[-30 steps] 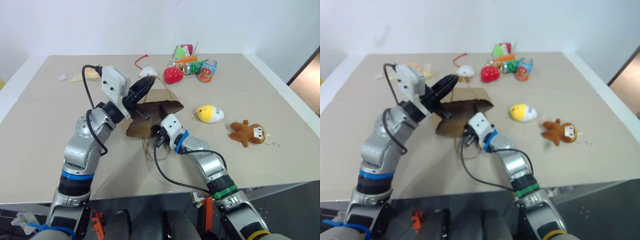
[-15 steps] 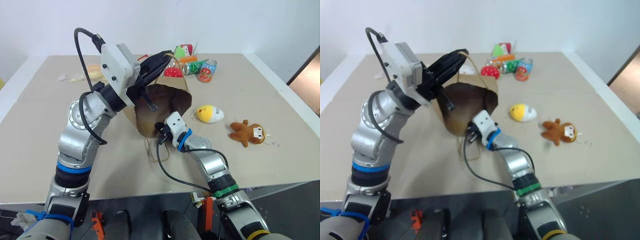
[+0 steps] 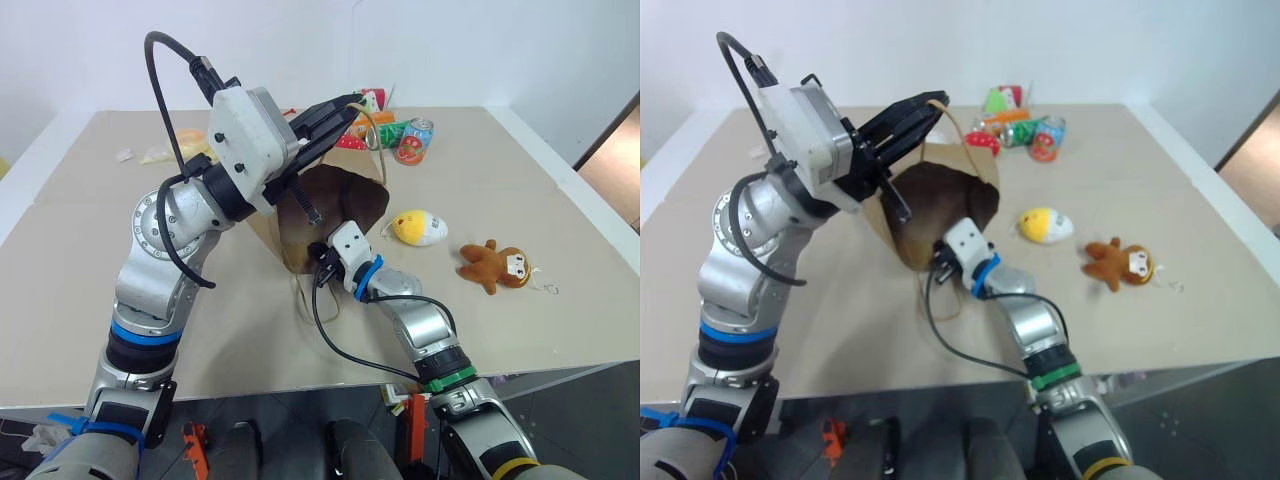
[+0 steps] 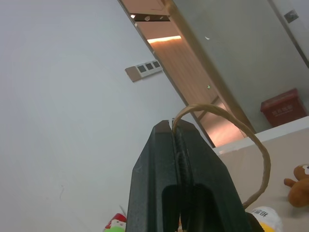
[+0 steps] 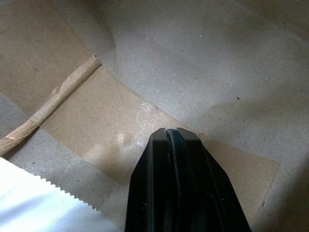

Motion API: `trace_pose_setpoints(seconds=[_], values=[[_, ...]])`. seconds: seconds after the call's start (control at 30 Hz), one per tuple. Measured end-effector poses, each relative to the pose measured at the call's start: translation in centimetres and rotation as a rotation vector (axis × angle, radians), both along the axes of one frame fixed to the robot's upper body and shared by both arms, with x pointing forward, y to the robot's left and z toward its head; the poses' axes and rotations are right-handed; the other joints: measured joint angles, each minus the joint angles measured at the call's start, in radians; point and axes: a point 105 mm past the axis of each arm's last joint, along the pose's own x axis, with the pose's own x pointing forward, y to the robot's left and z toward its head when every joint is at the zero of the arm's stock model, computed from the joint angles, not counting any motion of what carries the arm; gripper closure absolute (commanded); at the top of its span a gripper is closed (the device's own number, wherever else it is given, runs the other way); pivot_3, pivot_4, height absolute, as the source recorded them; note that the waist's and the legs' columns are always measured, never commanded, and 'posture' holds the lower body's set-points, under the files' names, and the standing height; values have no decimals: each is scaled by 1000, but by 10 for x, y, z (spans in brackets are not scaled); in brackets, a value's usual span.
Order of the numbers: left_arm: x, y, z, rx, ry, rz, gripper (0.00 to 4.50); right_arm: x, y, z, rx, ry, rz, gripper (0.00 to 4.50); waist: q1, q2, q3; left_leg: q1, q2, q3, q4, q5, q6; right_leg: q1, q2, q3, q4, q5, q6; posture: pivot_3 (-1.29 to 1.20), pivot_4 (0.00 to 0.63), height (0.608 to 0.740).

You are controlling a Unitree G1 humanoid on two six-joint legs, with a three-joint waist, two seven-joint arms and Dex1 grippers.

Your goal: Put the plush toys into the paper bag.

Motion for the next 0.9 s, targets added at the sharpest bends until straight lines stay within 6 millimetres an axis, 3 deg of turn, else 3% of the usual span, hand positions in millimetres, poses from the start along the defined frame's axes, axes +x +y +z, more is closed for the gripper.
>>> trace_pose_setpoints(seconds=[0.07, 0.3, 0.6, 0.73, 0.9], values=[[7, 6, -4, -36, 40, 33, 4500, 0, 0, 0, -1, -1, 2, 4461, -1, 0, 0, 1, 0, 0, 0, 0, 0, 0, 0, 0, 0, 0, 0, 0, 150, 740], [47, 45, -49, -143, 282, 227, 4500, -5, -11, 2, -29, 25, 67, 4461, 0, 0, 0, -1, 0, 0, 0, 0, 0, 0, 1, 1, 0, 0, 0, 0, 150, 740], [51, 43, -53, -154, 329, 230, 4500, -41, -23, 33, 29, 66, 279, 4461, 2, 0, 0, -1, 0, 0, 0, 0, 0, -1, 1, 1, 0, 0, 0, 0, 150, 740], [49, 40, -58, -137, 335, 220, 4500, -47, -42, 51, 69, 65, 289, 4461, 2, 0, 0, -1, 0, 0, 0, 0, 0, -1, 1, 1, 0, 0, 0, 0, 150, 740], [44, 36, -63, -121, 347, 205, 4500, -41, -93, 78, 92, 70, 208, 2702, 2, 0, 0, -1, 0, 0, 0, 0, 0, -1, 1, 2, 0, 0, 0, 0, 150, 740]])
